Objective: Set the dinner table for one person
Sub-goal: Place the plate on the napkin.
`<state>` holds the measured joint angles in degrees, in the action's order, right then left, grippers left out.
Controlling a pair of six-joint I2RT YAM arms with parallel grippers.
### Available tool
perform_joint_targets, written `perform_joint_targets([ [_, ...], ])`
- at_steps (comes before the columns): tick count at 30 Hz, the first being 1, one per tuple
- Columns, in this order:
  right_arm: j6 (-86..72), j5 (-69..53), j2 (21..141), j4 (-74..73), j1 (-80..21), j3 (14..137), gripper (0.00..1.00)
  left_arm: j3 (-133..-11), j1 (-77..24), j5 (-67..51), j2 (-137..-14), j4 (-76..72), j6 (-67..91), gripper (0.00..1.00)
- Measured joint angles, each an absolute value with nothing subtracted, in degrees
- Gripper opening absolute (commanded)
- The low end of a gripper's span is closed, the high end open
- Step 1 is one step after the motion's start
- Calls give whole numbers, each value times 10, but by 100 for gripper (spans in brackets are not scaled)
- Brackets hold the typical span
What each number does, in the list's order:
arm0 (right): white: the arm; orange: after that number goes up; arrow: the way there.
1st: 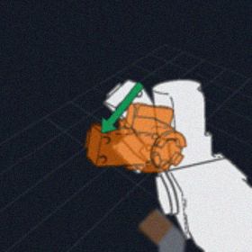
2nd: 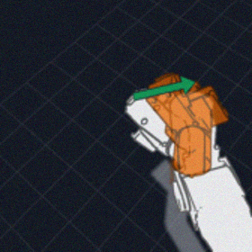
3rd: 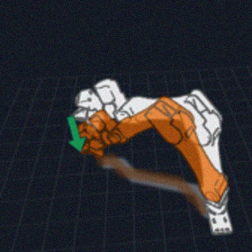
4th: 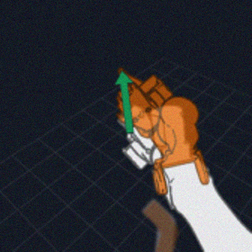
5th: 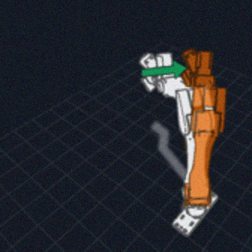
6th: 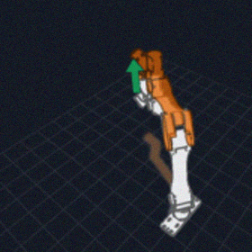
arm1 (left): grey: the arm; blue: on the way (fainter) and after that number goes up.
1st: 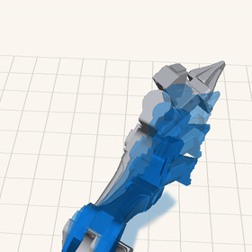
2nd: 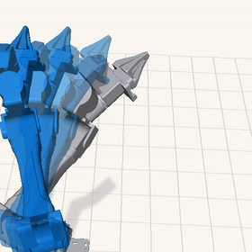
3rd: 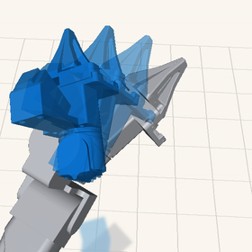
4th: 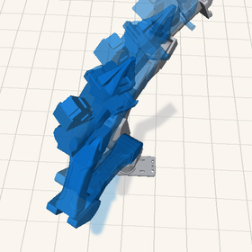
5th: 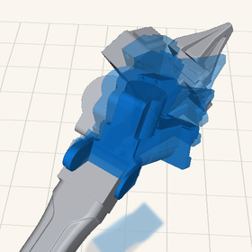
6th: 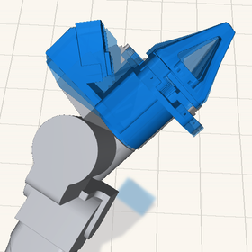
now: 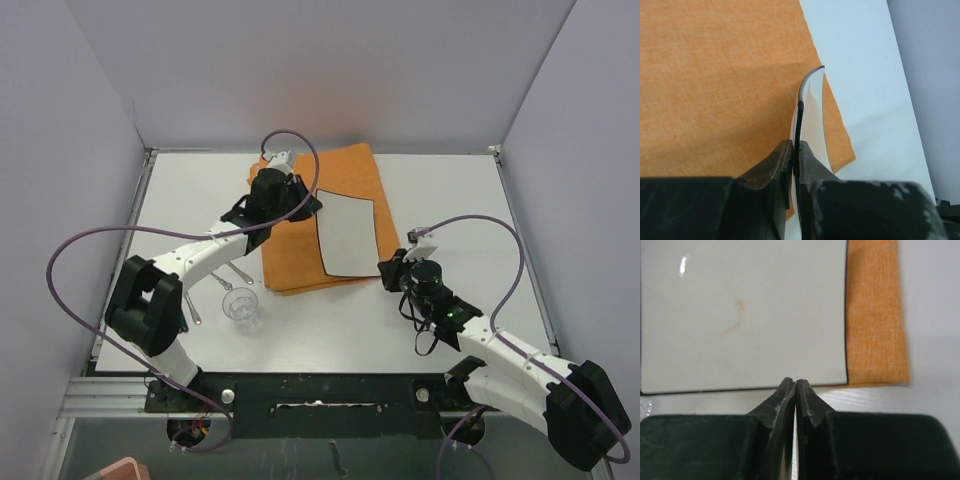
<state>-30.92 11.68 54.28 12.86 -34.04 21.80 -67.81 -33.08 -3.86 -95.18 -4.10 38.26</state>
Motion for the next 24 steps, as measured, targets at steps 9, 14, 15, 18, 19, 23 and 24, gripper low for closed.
perform_joint_targets([
  [9, -311, 133, 548, 98, -340, 199, 0, -689, -254, -35, -965, -28, 385, 0],
  [14, -315, 133, 575, 109, -340, 199, 0, -688, -224, -34, -1004, -34, 403, 0],
  [15, -315, 132, 583, 111, -340, 199, 0, -688, -221, -33, -1012, -36, 409, 0],
  [18, -310, 131, 607, 110, -340, 210, 0, -675, -215, -27, -1032, -55, 428, 0],
  [19, -304, 131, 616, 109, -338, 220, 0, -665, -215, -24, -1036, -67, 435, 0],
  [23, -280, 127, 686, 86, -315, 306, 0, -631, -223, -21, -1045, -91, 459, 0],
  [24, -274, 126, 711, 81, -304, 336, 0, -627, -227, -20, -1047, -96, 462, 0],
])
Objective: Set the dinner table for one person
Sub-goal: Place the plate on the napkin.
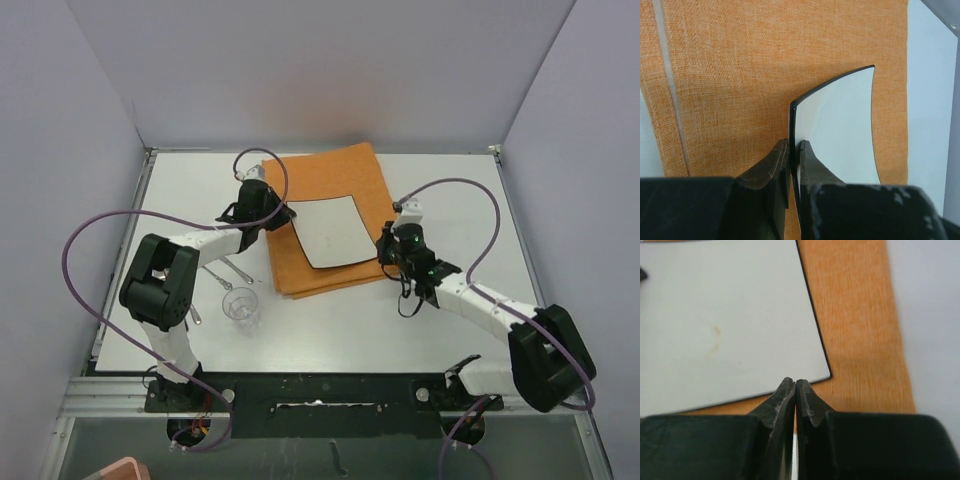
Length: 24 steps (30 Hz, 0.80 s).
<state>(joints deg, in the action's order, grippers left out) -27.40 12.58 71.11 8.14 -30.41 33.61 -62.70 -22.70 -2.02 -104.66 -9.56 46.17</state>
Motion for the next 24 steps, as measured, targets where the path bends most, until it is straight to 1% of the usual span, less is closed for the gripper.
perform_joint_targets([
  [4, -256, 131, 806, 51, -274, 444, 0, -626, -241, -20, -1048, -111, 464, 0],
  [10, -245, 175, 968, -50, -258, 602, 0, -625, -247, -20, -1048, -114, 463, 0],
  [17, -272, 221, 1068, -179, -247, 673, 0, -625, -247, -20, -1048, -112, 460, 0],
  [24, -311, 231, 1092, -233, -240, 701, 0, -626, -243, -20, -1047, -102, 448, 0],
])
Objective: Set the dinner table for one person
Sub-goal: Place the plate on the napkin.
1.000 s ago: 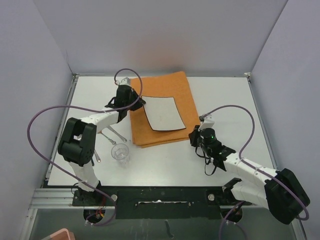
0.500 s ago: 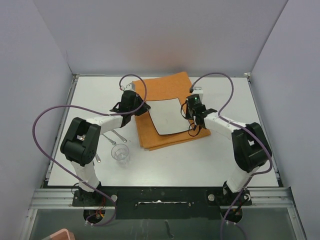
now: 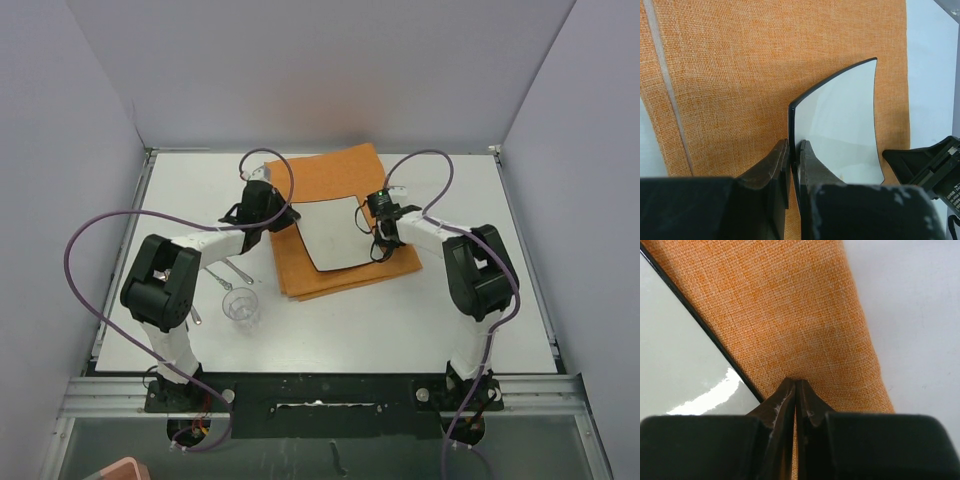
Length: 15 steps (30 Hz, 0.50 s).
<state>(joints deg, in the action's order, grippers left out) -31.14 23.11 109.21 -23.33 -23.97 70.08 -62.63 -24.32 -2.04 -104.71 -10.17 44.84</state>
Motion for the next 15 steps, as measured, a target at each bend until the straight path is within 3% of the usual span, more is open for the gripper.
perform_joint_targets([
  [5, -344, 234, 1093, -244, -240, 700, 0, -632, -237, -31, -1047, -92, 445, 0],
  [15, -398, 229, 1003, -200, -275, 575, 0, -650, -234, -46, -1047, -64, 423, 0],
])
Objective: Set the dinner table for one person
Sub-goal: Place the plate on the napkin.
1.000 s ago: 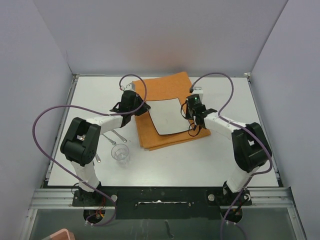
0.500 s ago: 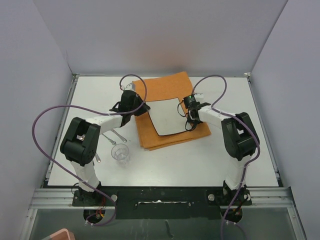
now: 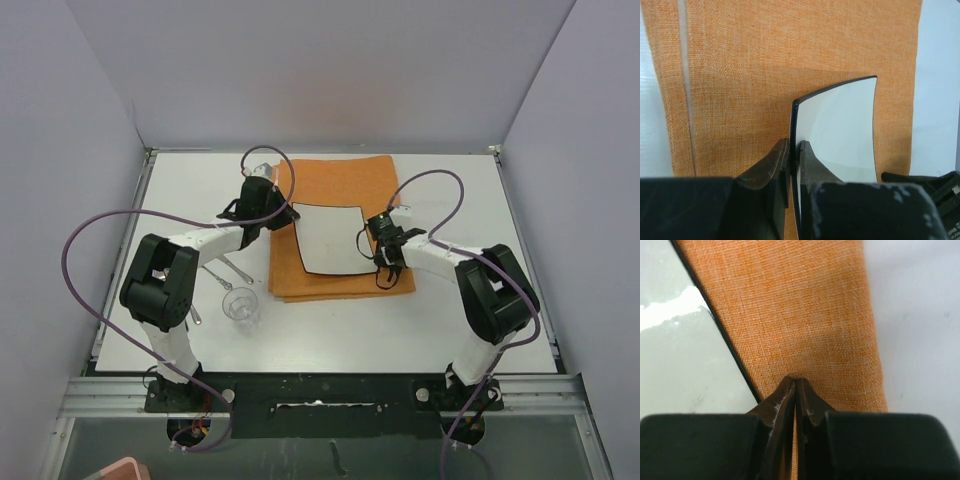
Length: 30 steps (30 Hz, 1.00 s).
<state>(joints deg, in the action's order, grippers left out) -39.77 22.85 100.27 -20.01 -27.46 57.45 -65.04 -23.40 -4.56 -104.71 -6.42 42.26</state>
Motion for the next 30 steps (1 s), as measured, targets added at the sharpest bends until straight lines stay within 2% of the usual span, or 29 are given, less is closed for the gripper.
perform_joint_targets([
  [10, -436, 241, 932, -257, -371, 509, 0, -663, -232, -55, -1048, -45, 408, 0],
  [16, -442, 249, 919, -286, -387, 502, 0, -689, -231, -54, -1060, -40, 403, 0],
  [25, -447, 248, 908, -343, -387, 505, 0, -688, -259, 40, -1060, -33, 429, 0],
  [30, -447, 248, 901, -366, -392, 507, 0, -656, -282, 103, -1060, -63, 494, 0],
])
